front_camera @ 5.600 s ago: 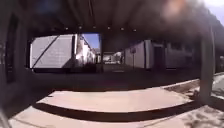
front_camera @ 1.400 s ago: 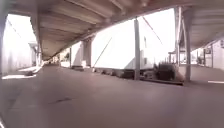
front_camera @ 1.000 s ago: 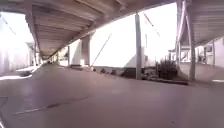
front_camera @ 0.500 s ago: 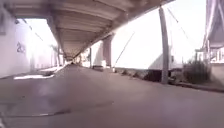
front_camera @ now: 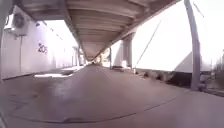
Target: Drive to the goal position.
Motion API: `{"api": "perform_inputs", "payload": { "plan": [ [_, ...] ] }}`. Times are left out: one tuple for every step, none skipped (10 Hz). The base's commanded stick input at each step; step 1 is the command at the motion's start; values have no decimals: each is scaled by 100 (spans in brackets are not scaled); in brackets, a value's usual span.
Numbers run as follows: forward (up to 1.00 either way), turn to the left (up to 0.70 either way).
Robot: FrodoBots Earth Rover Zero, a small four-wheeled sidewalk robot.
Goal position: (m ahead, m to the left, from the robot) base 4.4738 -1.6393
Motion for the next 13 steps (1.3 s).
{"api": "perform_inputs", "payload": {
  "plan": [
    [70,0],
    [70,0],
    [70,0],
    [70,0],
    [70,0],
    [70,0],
    [70,0],
    [70,0],
    [70,0],
    [70,0],
    [70,0],
    [70,0],
    [70,0]
  ]
}}
